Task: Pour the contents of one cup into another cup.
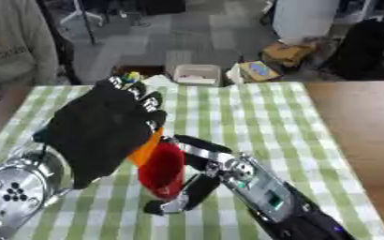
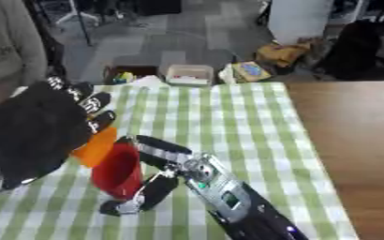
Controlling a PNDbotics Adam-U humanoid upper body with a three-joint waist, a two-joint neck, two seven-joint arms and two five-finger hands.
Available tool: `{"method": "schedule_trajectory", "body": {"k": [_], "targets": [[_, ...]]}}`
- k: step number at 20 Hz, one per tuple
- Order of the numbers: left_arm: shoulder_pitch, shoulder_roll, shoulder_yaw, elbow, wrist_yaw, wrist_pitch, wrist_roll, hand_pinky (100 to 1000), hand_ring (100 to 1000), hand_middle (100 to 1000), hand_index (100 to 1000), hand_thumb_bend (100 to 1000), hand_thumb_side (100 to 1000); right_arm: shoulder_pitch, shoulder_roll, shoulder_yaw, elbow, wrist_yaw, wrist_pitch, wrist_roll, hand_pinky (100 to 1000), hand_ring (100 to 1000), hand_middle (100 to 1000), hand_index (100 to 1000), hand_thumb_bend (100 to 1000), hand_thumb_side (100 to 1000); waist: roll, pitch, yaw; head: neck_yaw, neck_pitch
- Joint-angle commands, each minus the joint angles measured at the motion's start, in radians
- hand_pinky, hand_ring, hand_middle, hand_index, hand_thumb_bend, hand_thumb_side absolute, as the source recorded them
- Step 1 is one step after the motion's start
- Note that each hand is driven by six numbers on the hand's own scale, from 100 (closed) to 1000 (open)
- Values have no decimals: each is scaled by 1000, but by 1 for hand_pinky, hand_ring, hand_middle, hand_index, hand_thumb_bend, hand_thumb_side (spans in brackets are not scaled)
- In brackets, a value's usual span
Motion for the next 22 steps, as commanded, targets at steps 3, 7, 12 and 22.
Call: {"method": "schedule_trajectory", "body": {"k": [3, 7, 12, 22], "targets": [[39, 2, 58, -18, 186, 250, 56, 100, 171, 100, 497, 399, 100, -13, -4, -16, -3, -2, -1, -12, 181, 261, 400, 420, 409, 100, -3, -11, 2, -6, -1], [85, 1, 85, -18, 473, 469, 224, 100, 230, 120, 510, 271, 100, -12, -12, -27, 22, 22, -8, -34, 192, 282, 406, 426, 448, 100, -5, -9, 1, -8, -4], [136, 15, 101, -18, 893, 520, 492, 123, 279, 153, 529, 239, 100, -14, -26, -63, 115, 131, -36, -110, 228, 328, 419, 436, 483, 100, -2, -6, 1, -11, -11], [191, 23, 104, -18, 1131, 442, 649, 158, 307, 171, 543, 248, 120, -39, -26, -191, 424, 485, -136, -424, 369, 521, 509, 518, 608, 100, 2, -3, 4, -18, -14]]}}
